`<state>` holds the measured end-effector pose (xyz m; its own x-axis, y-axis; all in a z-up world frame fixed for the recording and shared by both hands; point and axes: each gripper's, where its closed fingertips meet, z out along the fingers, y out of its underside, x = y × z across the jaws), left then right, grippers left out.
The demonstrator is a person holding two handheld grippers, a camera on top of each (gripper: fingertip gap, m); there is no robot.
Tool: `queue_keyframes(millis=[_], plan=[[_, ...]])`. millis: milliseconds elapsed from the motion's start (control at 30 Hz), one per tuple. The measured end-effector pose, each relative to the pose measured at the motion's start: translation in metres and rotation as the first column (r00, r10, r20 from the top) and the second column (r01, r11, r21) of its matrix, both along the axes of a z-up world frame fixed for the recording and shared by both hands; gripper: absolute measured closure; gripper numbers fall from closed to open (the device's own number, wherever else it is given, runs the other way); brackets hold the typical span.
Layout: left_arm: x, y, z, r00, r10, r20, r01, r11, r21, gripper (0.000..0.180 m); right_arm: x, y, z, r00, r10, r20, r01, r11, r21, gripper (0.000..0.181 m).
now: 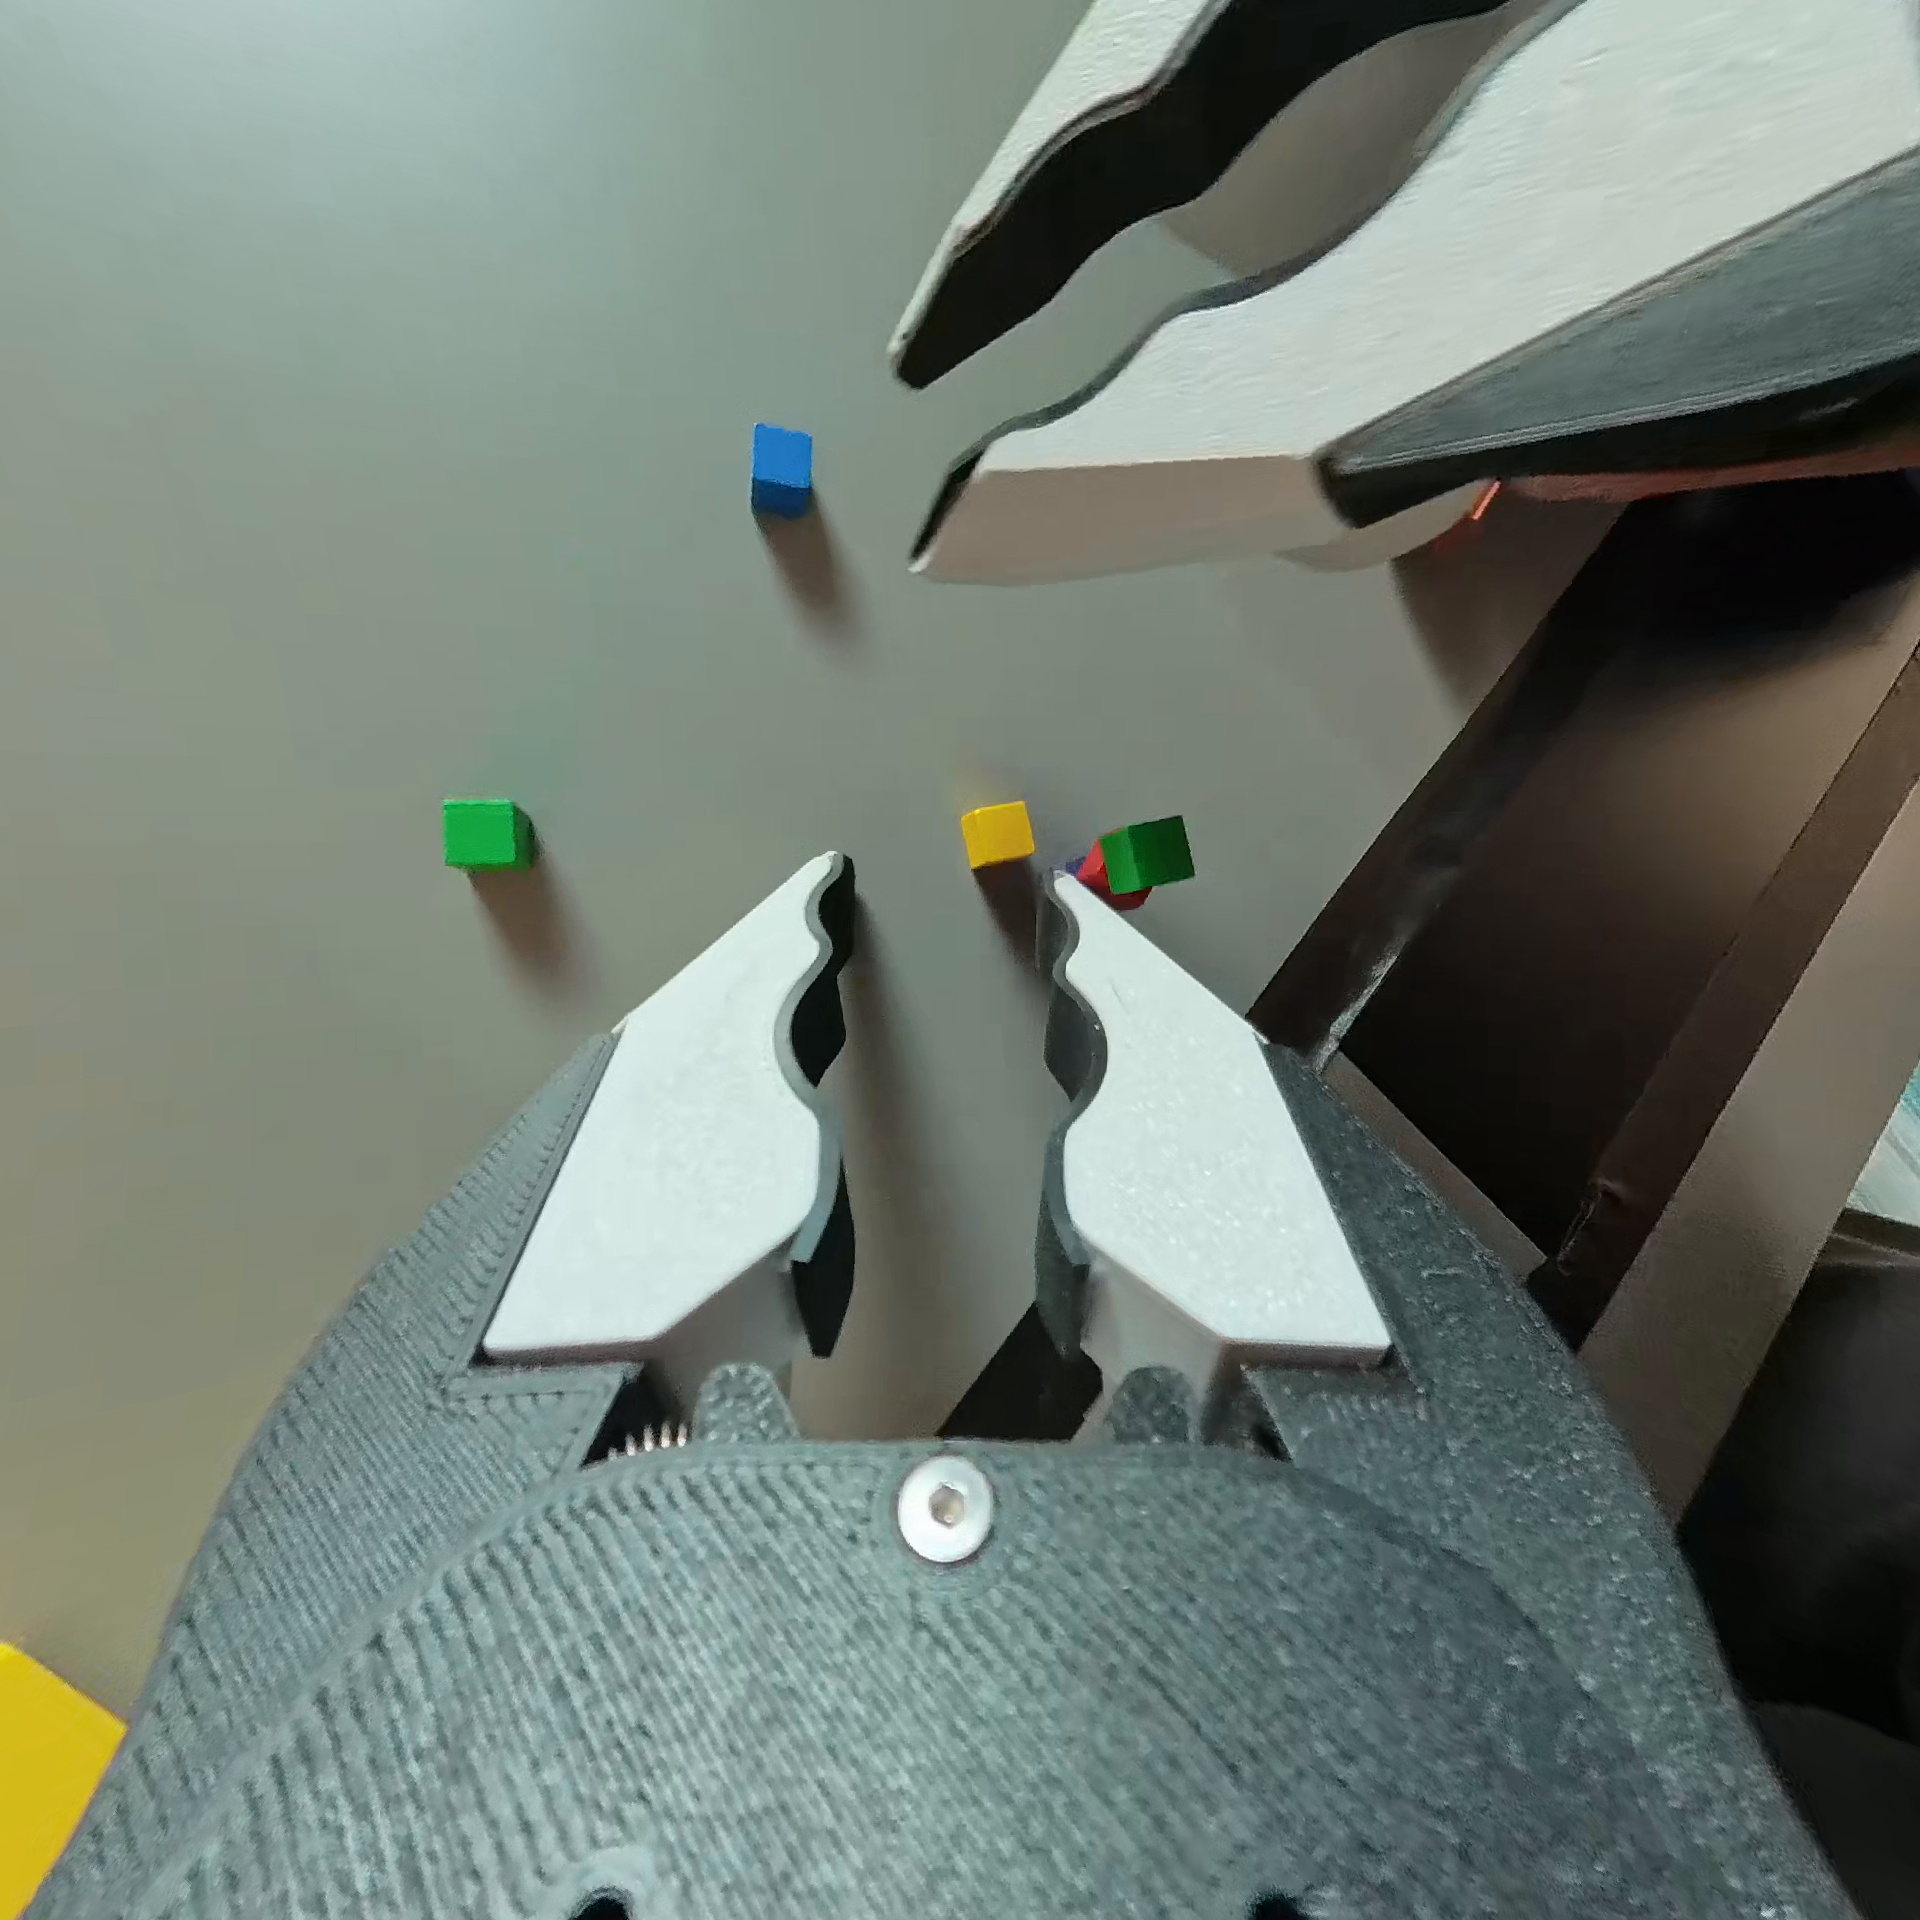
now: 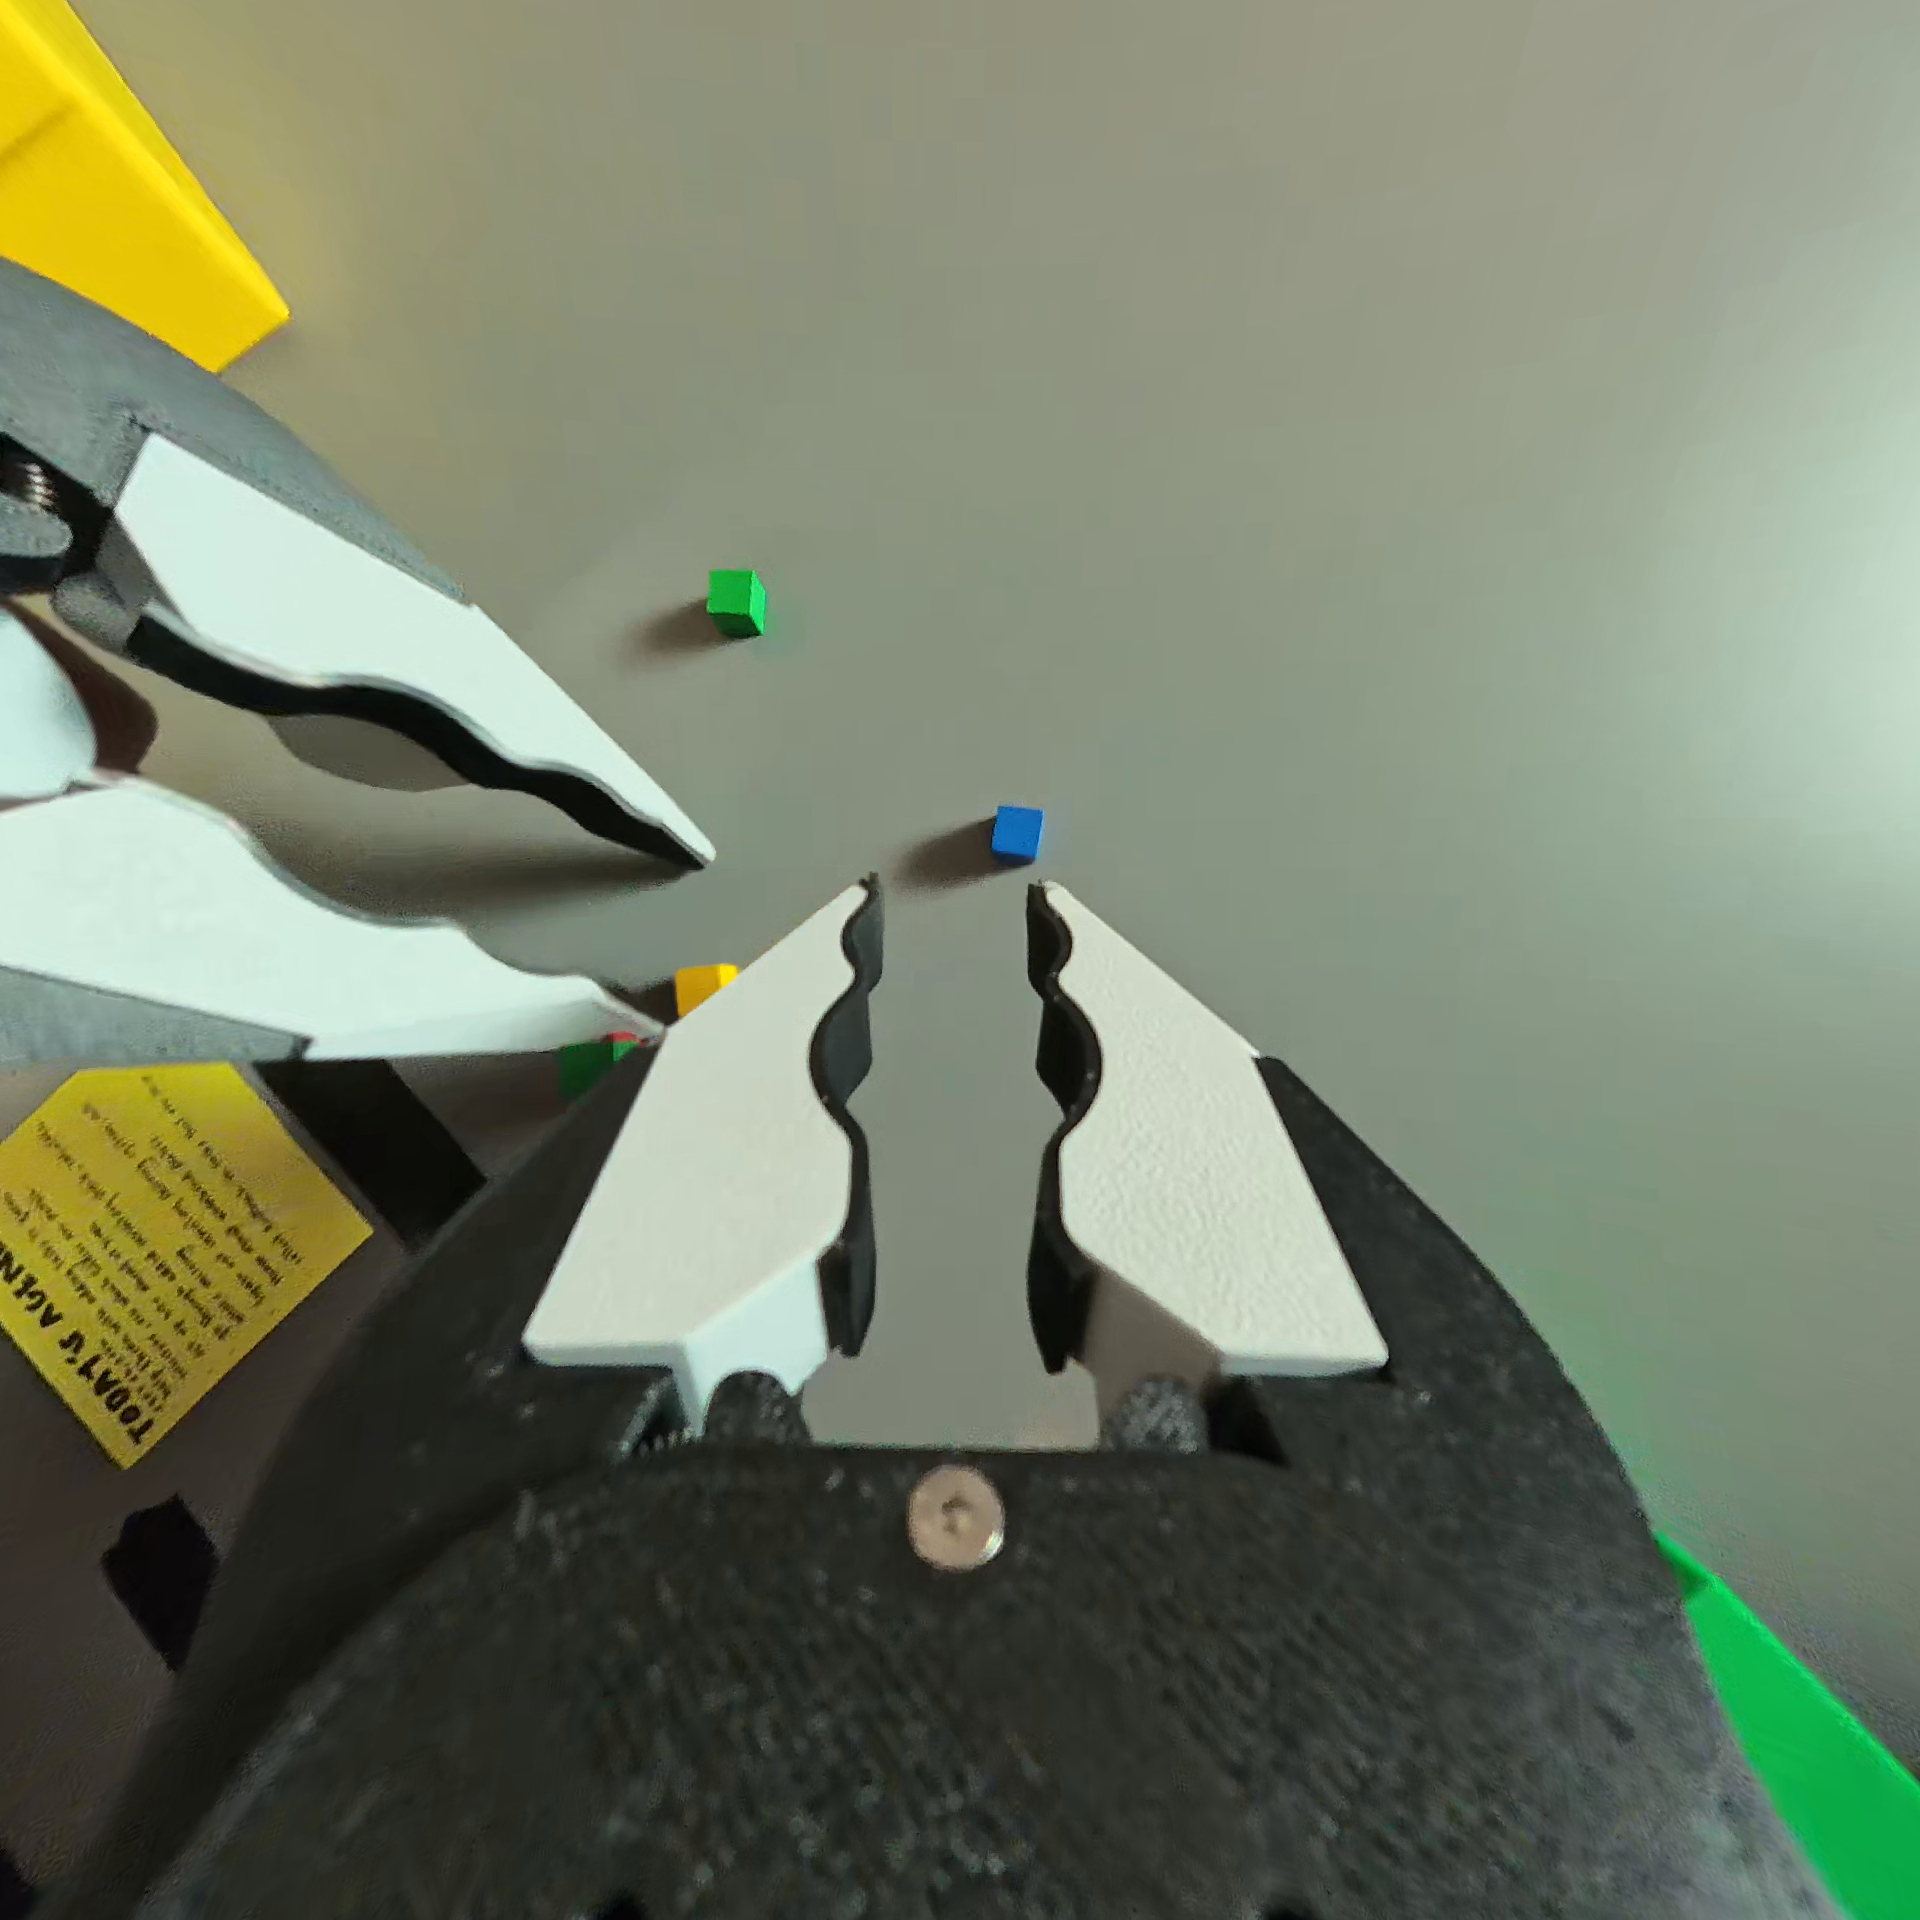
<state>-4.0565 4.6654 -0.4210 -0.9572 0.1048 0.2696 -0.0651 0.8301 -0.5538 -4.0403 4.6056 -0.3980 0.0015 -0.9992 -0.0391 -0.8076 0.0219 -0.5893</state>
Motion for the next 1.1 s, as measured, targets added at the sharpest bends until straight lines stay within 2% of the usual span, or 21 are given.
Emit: queue_keyframes(millis=[133,233,333,400,533,633,733,800,933,1100], plan=[[-0.003,-0.006,0.000,1.000,-0.023,-0.006,0.023,1.000,-0.013,0.151,0.012,-0.005,-0.007,1.000,0.006,-0.019,-0.006,1.000,-0.001,0.154],[0.000,-0.007,-0.004,0.999,-0.025,0.020,0.025,1.000,-0.010,0.175,0.015,-0.009,-0.016,0.999,0.002,-0.052,-0.002,1.000,0.005,0.155],[0.001,-0.006,-0.004,1.000,-0.018,0.017,0.018,1.000,-0.013,0.180,0.017,-0.010,-0.023,0.997,0.011,-0.076,-0.010,1.000,0.006,0.162],[0.005,-0.005,-0.003,1.000,0.005,0.012,-0.005,1.000,-0.018,0.180,0.016,-0.011,-0.026,0.996,0.014,-0.088,-0.015,1.000,-0.007,0.171],[0.012,-0.004,-0.001,0.999,0.045,0.009,-0.045,0.998,-0.033,0.179,0.012,-0.013,-0.025,0.997,0.000,-0.078,-0.001,1.000,-0.006,0.172],[0.007,-0.007,0.001,1.000,0.030,-0.007,-0.030,0.998,-0.050,0.163,0.012,-0.012,-0.022,0.998,-0.006,-0.057,0.006,1.000,0.008,0.169],[0.002,-0.010,0.001,1.000,0.005,-0.008,-0.006,0.998,-0.055,0.160,0.012,-0.010,-0.026,0.997,-0.004,-0.072,0.005,1.000,0.009,0.171],[0.002,-0.012,-0.002,1.000,0.002,0.008,-0.002,0.999,-0.051,0.162,0.012,-0.010,-0.027,0.997,-0.007,-0.081,0.007,1.000,0.001,0.172],[0.009,-0.014,-0.004,0.999,0.030,0.030,-0.029,0.999,-0.040,0.180,0.009,-0.008,-0.013,0.998,-0.036,-0.044,0.037,0.999,0.009,0.172],[0.016,-0.011,0.000,0.998,0.062,0.029,-0.061,0.997,-0.051,0.180,-0.006,0.005,0.022,0.998,-0.048,0.038,0.047,0.999,0.008,0.172]])
